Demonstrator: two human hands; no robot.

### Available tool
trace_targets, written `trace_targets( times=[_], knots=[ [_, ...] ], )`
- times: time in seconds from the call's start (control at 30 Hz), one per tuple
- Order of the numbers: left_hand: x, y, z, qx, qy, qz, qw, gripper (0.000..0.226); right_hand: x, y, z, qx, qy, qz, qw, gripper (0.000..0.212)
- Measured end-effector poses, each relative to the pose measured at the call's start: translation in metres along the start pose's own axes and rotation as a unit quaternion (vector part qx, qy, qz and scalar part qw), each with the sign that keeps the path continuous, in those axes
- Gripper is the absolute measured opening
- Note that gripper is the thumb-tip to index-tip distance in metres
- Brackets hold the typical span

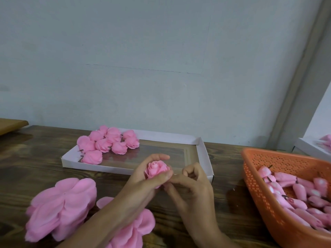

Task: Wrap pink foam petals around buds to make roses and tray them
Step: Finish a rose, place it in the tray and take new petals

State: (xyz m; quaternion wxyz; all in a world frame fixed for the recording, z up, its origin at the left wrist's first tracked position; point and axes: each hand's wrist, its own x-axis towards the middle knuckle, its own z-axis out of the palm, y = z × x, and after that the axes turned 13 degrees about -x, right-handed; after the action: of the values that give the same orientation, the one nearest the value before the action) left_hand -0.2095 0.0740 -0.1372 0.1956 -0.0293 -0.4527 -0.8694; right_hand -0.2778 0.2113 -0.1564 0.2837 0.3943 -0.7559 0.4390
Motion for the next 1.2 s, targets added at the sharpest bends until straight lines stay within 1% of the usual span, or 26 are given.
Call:
trace_targets(
  times=[0.1, 0.17, 0.2, 0.23, 0.3, 0.37, 0.43, 0.5, 0.57, 0.63, 0.67, 0.7, 0.77, 0.8, 0.83, 0.9, 0.97, 1.0, 1.03, 1.17, 1.2],
  knots=[
    [0.001, 0.002, 0.0, 0.019, 0.004, -0.006, 1.0, 0.042, 0.002, -0.001, -0.002, 0.016, 0.027, -0.038, 0.999, 0.018],
    [0.004, 0.0, -0.001, 0.027, 0.027, 0.005, 0.999, 0.036, 0.003, -0.003, -0.005, 0.056, 0.058, -0.054, 0.995, 0.019],
    [0.005, -0.001, -0.002, 0.041, 0.037, 0.011, 0.998, 0.032, 0.003, -0.002, -0.007, 0.067, 0.055, -0.064, 0.994, 0.016],
    [0.005, -0.002, -0.003, 0.057, 0.042, 0.016, 0.997, 0.031, 0.003, -0.002, -0.009, 0.068, 0.034, -0.075, 0.994, 0.015],
    [0.003, -0.002, -0.004, 0.09, 0.033, 0.025, 0.995, 0.035, 0.002, -0.002, -0.011, 0.04, -0.037, -0.095, 0.994, 0.033],
    [0.001, 0.0, -0.004, 0.105, -0.01, 0.03, 0.994, 0.037, 0.001, -0.001, -0.01, 0.015, -0.084, -0.106, 0.991, 0.039],
    [0.001, 0.002, -0.003, 0.11, -0.044, 0.027, 0.993, 0.038, 0.0, -0.003, -0.008, 0.007, -0.091, -0.112, 0.989, 0.038],
    [0.0, 0.004, -0.002, 0.114, -0.047, 0.023, 0.992, 0.048, 0.0, -0.002, -0.008, 0.0, -0.094, -0.114, 0.989, 0.04],
    [0.0, 0.005, -0.001, 0.106, -0.039, 0.013, 0.994, 0.049, 0.001, -0.001, -0.009, 0.0, -0.109, -0.111, 0.988, 0.04],
    [0.001, 0.005, 0.0, 0.088, -0.007, -0.003, 0.996, 0.04, 0.001, -0.002, -0.009, 0.024, -0.116, -0.096, 0.988, 0.041],
    [0.002, 0.005, 0.0, 0.071, 0.019, -0.005, 0.997, 0.034, 0.001, -0.004, -0.008, 0.049, -0.105, -0.079, 0.99, 0.043],
    [0.004, 0.005, -0.002, 0.039, 0.045, -0.004, 0.998, 0.029, 0.001, -0.005, -0.006, 0.077, -0.082, -0.054, 0.992, 0.045],
    [0.007, 0.005, -0.003, -0.06, 0.072, -0.014, 0.996, 0.026, -0.002, -0.007, -0.002, 0.114, -0.037, 0.011, 0.993, 0.046],
    [0.009, 0.004, -0.002, -0.107, 0.081, -0.014, 0.991, 0.026, -0.004, -0.009, 0.001, 0.13, -0.042, 0.043, 0.99, 0.045],
    [0.012, 0.002, -0.001, -0.144, 0.093, -0.009, 0.985, 0.025, -0.005, -0.011, 0.004, 0.142, -0.067, 0.069, 0.985, 0.046],
    [0.015, -0.001, 0.003, -0.186, 0.115, 0.006, 0.976, 0.014, -0.009, -0.013, 0.007, 0.138, -0.103, 0.084, 0.981, 0.049],
    [0.015, -0.006, 0.006, -0.209, 0.114, -0.005, 0.971, 0.012, -0.013, -0.014, 0.01, 0.144, -0.107, 0.093, 0.979, 0.049],
    [0.014, -0.008, 0.009, -0.213, 0.11, -0.021, 0.97, 0.019, -0.014, -0.014, 0.01, 0.163, -0.109, 0.109, 0.975, 0.047],
    [0.013, -0.009, 0.013, -0.211, 0.11, -0.036, 0.971, 0.033, -0.015, -0.016, 0.01, 0.185, -0.11, 0.127, 0.968, 0.045],
    [0.007, -0.011, 0.014, -0.187, 0.085, -0.026, 0.978, 0.081, -0.011, -0.014, 0.009, 0.216, -0.085, 0.157, 0.96, 0.035],
    [0.005, -0.009, 0.012, -0.18, 0.066, -0.032, 0.981, 0.096, -0.007, -0.014, 0.007, 0.24, -0.082, 0.163, 0.954, 0.033]
  ],
)
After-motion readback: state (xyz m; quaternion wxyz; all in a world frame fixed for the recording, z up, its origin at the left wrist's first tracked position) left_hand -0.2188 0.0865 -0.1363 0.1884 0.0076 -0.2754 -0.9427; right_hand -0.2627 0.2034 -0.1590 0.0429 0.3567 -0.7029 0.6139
